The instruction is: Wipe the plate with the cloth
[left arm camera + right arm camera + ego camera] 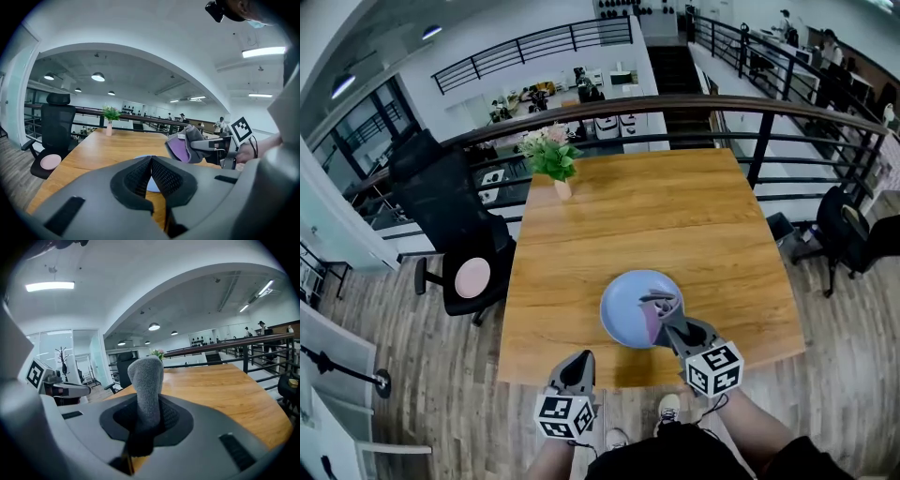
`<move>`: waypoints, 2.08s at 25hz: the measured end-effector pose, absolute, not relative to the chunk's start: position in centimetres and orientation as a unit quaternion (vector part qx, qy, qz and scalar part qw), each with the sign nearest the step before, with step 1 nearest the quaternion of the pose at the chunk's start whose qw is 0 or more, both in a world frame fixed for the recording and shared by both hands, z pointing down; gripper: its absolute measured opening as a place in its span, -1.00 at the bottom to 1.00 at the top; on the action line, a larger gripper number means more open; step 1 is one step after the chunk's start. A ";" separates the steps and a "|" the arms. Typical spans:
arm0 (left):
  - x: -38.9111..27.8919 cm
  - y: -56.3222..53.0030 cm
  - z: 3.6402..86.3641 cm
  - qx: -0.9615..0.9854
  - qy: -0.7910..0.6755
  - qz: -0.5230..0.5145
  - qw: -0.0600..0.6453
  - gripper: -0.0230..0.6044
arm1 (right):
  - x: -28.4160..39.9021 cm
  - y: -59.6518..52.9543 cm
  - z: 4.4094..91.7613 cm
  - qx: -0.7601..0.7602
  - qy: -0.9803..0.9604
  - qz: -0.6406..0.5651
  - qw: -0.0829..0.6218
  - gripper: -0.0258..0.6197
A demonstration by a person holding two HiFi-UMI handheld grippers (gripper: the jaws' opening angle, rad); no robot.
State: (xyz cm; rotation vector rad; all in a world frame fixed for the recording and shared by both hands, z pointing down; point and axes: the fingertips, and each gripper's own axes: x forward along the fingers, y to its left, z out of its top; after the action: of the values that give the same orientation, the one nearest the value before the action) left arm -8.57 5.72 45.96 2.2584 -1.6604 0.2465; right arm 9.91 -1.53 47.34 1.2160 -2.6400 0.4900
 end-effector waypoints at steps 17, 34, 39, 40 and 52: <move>-12.4 14.4 46.2 0.860 -0.475 0.062 0.174 -0.87 | 6.8 14.4 47.2 0.524 -0.828 0.163 0.115 -0.70; -12.1 19.1 45.8 0.875 -0.449 0.065 0.170 -0.87 | 5.6 20.0 46.9 0.534 -0.822 0.166 0.107 -0.70; -11.6 19.4 45.6 0.875 -0.449 0.066 0.168 -0.87 | 5.9 20.3 46.8 0.532 -0.823 0.168 0.102 -0.70; -11.6 19.4 45.6 0.875 -0.449 0.066 0.168 -0.87 | 5.9 20.3 46.9 0.532 -0.823 0.169 0.102 -0.70; -10.9 19.5 45.9 0.873 -0.452 0.069 0.168 -0.86 | 6.3 20.5 46.9 0.528 -0.826 0.170 0.096 -0.70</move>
State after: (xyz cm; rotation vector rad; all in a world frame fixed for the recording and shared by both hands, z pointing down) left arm -10.86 19.50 45.88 2.4838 -1.2844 0.1954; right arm 6.34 20.46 46.89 1.5652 -2.4484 0.5023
